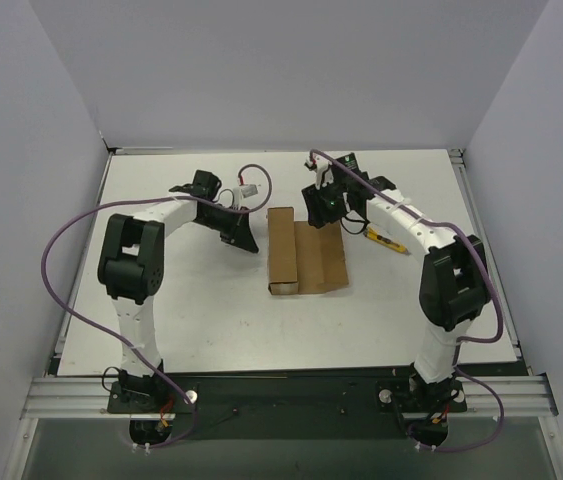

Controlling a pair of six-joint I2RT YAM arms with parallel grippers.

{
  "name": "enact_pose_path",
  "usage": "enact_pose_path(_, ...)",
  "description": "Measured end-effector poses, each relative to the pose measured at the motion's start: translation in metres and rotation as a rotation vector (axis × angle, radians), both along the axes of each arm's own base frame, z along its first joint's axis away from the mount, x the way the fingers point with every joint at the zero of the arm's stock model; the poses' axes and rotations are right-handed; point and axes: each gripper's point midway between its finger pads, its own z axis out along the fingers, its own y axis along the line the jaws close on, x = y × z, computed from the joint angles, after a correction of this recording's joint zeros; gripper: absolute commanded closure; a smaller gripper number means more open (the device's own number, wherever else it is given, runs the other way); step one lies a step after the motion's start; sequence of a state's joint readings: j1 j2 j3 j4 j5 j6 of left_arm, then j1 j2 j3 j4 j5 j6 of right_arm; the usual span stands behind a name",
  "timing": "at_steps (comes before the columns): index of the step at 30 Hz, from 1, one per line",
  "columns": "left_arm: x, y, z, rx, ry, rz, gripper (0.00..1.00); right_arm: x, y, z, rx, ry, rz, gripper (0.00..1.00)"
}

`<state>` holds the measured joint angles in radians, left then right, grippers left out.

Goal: Unpack the express box

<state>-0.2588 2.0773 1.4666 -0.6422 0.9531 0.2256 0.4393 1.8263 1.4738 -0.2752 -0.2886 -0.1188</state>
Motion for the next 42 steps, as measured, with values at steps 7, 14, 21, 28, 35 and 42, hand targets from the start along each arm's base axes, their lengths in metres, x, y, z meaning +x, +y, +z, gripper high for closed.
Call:
enact_pose_path(7, 0.025, -0.018, 0.056, -0.065, -0.088, 0.017, 0.75, -0.011, 0.004, -0.044, 0.165, 0.246, -0.031, 0.28)
enact_pose_path(14, 0.033, -0.039, 0.053, -0.066, -0.045, -0.001, 0.72, -0.020, 0.024, -0.064, 0.310, 0.407, -0.047, 0.28)
enact_pose_path(21, 0.027, -0.046, 0.023, -0.040, 0.064, -0.003, 0.72, -0.021, 0.036, -0.078, 0.361, 0.469, -0.058, 0.29)
enact_pose_path(28, 0.029, -0.045, 0.022, -0.031, 0.068, 0.001, 0.74, -0.017, 0.036, -0.076, 0.386, 0.487, -0.086, 0.32)
enact_pose_path(35, 0.029, -0.044, 0.021, -0.033, 0.069, -0.001, 0.81, -0.005, 0.026, -0.074, 0.413, 0.471, -0.127, 0.33)
enact_pose_path(42, 0.030, -0.043, 0.020, -0.034, 0.064, -0.003, 0.85, -0.004, 0.027, -0.077, 0.391, 0.459, -0.133, 0.31)
